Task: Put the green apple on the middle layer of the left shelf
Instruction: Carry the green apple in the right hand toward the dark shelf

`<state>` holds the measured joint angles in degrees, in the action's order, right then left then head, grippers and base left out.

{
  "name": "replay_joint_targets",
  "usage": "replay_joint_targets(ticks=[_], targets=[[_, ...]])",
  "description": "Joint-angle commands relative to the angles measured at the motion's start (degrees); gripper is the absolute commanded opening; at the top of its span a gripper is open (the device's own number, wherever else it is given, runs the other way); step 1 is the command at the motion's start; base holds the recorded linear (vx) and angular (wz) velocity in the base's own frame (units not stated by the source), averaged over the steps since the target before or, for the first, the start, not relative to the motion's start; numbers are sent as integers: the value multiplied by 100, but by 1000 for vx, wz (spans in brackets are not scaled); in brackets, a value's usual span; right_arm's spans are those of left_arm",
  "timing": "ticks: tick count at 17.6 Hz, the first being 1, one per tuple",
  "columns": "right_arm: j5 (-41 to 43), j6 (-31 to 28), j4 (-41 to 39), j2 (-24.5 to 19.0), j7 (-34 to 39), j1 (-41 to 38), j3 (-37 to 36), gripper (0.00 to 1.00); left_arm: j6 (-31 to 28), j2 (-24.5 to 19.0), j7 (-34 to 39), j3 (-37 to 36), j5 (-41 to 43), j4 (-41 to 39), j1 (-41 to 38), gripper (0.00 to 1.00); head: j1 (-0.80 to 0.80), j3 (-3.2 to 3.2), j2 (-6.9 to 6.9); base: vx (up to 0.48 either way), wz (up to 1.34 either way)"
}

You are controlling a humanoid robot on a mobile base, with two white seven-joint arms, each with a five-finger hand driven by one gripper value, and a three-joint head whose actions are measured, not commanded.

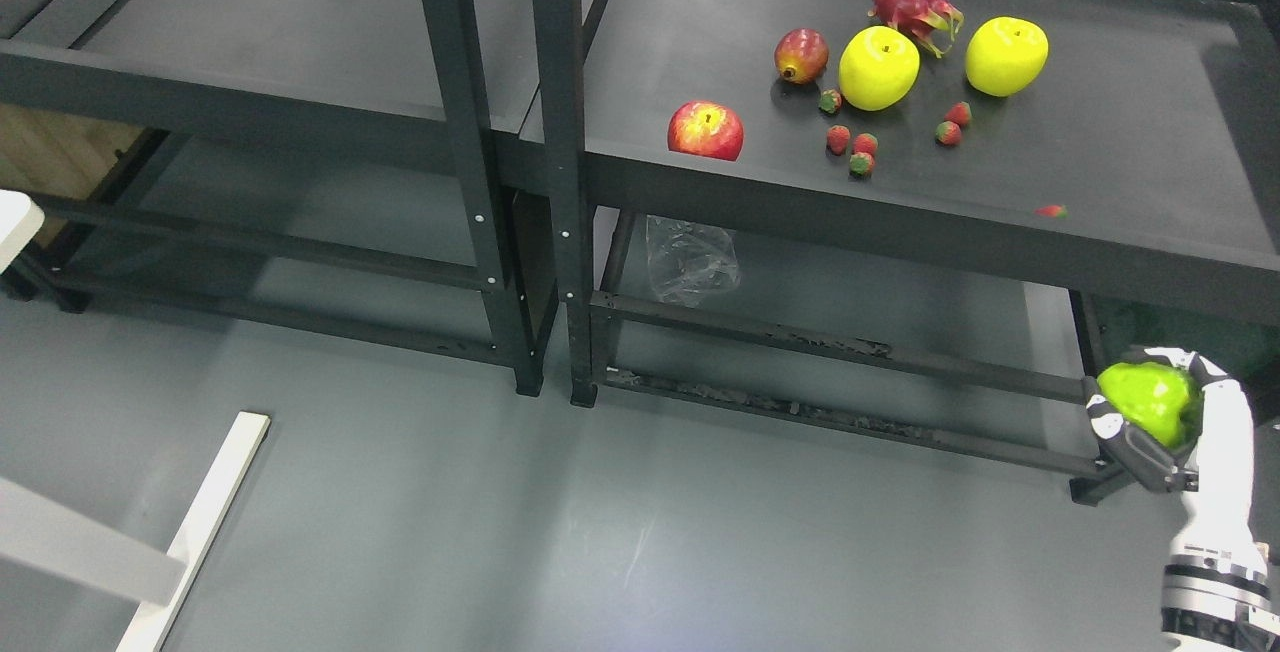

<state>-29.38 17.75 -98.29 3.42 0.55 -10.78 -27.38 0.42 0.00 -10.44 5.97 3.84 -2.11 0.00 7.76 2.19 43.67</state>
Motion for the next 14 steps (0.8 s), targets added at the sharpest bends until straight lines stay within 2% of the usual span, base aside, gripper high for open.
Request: replay_joint_targets(ticks=[1,7,14], targets=[[-6,-131,3,89,6,392,-119,0,2,-100,-2,1,3,0,123,100,0,0,0,59,-129],[-94,-491,56,194,94,849,241,0,-7,-100,-2,1,3,0,123,100,0,0,0,106,-260],[-164,-747,143,282,216,1166,812,0,2,-100,-2,1,3,0,123,100,0,0,-1,220,-100]])
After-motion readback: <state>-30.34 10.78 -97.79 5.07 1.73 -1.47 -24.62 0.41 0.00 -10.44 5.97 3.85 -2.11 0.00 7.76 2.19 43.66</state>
